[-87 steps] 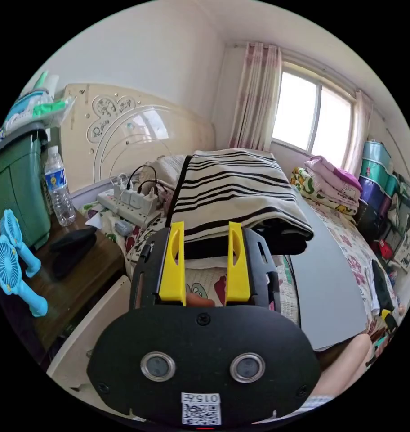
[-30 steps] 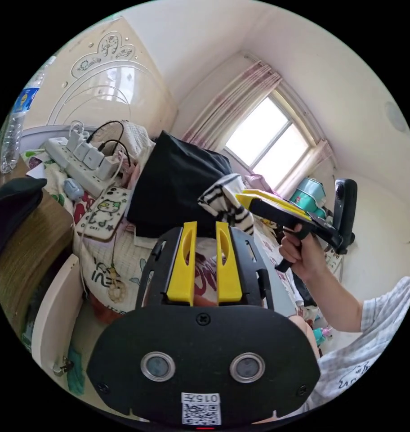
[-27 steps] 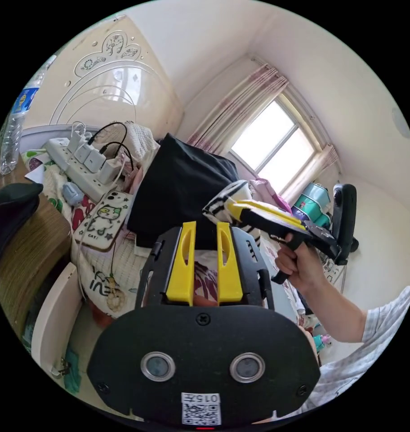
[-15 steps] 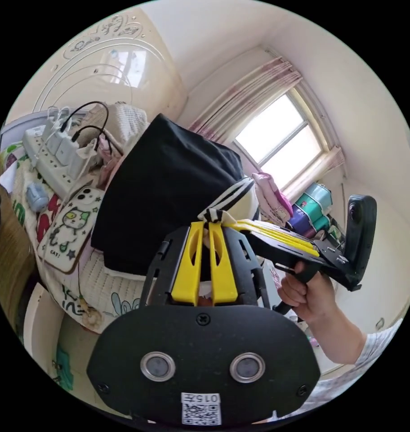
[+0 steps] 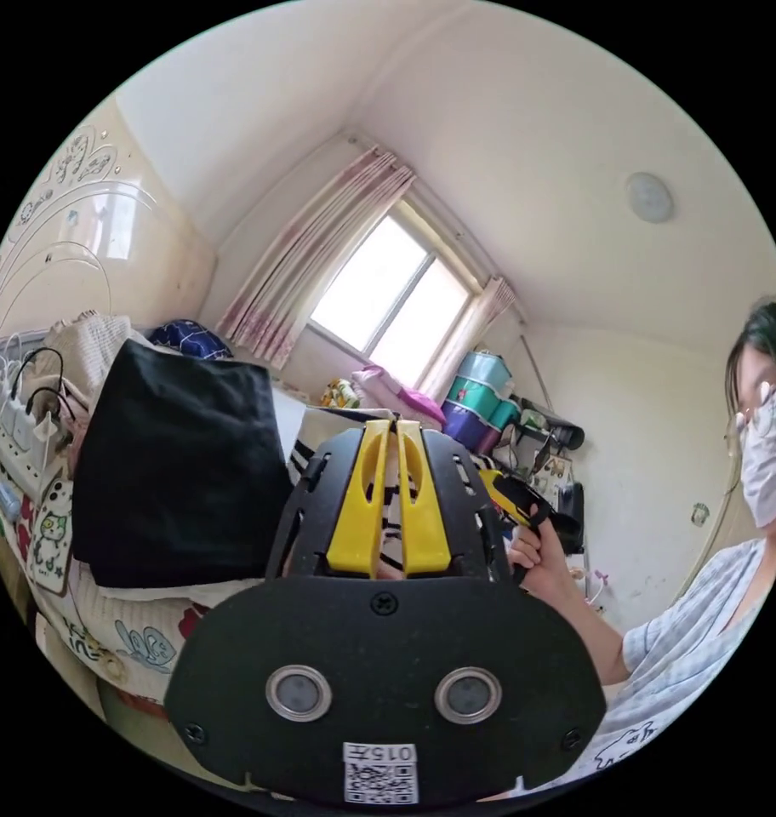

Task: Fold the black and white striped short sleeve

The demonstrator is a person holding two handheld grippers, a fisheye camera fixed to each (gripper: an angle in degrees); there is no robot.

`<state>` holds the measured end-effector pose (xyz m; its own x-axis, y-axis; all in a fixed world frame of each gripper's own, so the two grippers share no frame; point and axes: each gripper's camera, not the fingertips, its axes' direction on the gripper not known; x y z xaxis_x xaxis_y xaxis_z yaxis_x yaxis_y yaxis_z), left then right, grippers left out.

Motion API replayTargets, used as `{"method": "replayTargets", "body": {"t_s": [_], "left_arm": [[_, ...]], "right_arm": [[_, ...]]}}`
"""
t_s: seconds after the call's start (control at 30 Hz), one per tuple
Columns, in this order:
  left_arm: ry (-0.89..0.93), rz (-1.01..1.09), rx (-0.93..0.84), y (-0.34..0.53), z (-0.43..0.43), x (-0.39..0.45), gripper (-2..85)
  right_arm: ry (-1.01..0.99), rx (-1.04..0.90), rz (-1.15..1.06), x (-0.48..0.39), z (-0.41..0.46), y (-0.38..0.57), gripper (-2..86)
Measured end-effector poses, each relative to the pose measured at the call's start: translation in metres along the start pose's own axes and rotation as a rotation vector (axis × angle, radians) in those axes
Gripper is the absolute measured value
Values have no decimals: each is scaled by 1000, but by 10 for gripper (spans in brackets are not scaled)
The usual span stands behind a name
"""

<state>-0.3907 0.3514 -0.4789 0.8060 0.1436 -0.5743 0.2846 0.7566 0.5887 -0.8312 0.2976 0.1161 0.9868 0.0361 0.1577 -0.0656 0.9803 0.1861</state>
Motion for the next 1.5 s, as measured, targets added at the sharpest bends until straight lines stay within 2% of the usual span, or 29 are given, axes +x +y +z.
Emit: {"method": "replayTargets", "body": {"t_s": [0.23, 0.37, 0.5, 0.57, 0.63, 0.73, 0.8, 0.87, 0.97, 1.03, 1.13, 1.2, 1.33, 1.5], "left_arm": [[104, -14, 81, -17, -17, 34, -4], [171, -43, 64, -15, 9, 46, -4], [69, -48, -13, -6, 70, 51, -2], [-41, -13, -71, -2, 105, 52, 0], [-232, 56, -142, 9, 158, 53, 5], [-407, 123, -241, 29, 215, 52, 23], [-433, 140, -281, 40, 231, 54, 57], [-382, 177, -301, 50, 236, 61, 63], [-295, 290, -454, 75, 256, 74, 57], [-210, 329, -647, 103, 279, 75, 75], [-71, 268, -862, 143, 308, 64, 88], [-29, 224, -930, 164, 320, 58, 92], [14, 135, -965, 195, 336, 58, 107], [-18, 251, -996, 207, 351, 75, 115]], "right_arm": [[80, 269, 19, 20, -182, -108, -4], [86, 367, 26, 29, -232, -154, -4], [183, 375, 90, 61, -230, -204, -2], [269, 330, 88, 77, -210, -228, 0], [387, 205, 111, 112, -166, -261, 5], [415, 48, 175, 152, -114, -281, 22], [454, -51, 152, 153, -88, -281, 40], [482, -80, 57, 144, -76, -269, 52], [522, -122, -9, 141, -73, -244, 54], [438, -237, -37, 149, -66, -223, 51], [281, -455, -49, 160, -42, -189, 56], [206, -562, -16, 167, -28, -168, 72], [158, -600, 51, 172, -24, -137, 82], [113, -632, 4, 156, -23, -122, 95]]}}
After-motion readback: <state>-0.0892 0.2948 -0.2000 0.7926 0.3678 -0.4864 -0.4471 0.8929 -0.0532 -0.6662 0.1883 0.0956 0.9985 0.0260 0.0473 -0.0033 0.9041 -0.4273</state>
